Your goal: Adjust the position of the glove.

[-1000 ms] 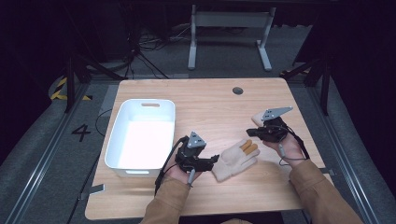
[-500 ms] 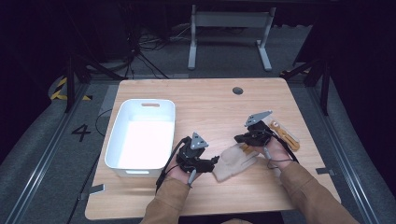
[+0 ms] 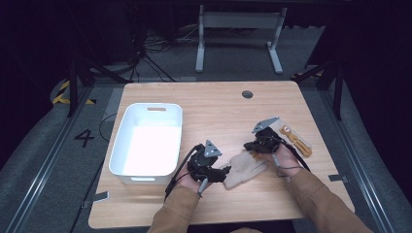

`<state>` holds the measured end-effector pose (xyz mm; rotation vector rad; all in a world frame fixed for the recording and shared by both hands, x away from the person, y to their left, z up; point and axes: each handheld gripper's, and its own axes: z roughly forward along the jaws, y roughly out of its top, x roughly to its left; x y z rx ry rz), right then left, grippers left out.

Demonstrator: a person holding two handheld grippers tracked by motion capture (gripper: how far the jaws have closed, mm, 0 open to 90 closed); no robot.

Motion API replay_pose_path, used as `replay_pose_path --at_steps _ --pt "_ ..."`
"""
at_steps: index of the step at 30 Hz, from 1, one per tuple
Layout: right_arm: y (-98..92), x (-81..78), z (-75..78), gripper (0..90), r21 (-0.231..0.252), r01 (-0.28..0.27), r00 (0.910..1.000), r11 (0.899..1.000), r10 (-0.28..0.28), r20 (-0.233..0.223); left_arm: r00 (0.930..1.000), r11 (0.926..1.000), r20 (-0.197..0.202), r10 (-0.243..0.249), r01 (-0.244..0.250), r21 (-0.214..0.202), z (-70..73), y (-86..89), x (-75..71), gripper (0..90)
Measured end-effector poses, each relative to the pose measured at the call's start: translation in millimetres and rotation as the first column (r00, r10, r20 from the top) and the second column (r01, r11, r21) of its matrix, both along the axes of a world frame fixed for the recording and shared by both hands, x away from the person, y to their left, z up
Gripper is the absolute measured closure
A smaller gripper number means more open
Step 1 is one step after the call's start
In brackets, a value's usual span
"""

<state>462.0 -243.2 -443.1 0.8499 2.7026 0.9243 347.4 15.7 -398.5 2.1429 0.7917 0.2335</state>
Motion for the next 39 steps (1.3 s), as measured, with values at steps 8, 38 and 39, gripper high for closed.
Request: replay_pose_path --at_steps 8,38,39 --pt "-3.1 -1.5 -0.6 89.4 -0.025 -0.006 0.9999 1.000 0.006 -0.016 1.0000 1.0000 0.004 -0.004 0.004 -0.009 2.5 0.4 2.8 34.7" --pt "-39.9 -37.2 5.3 89.6 -0.048 0.007 0.9988 0.999 -0.009 -0.048 0.9950 0.9948 0.021 -0.098 0.099 -0.024 11.5 -27.1 16.8 34.7" --pt "-40.3 -37.9 5.6 89.6 -0.049 0.005 0.9986 0.999 -0.008 -0.052 0.9949 0.9947 0.021 -0.099 0.099 -0.026 11.5 -27.6 17.0 34.7"
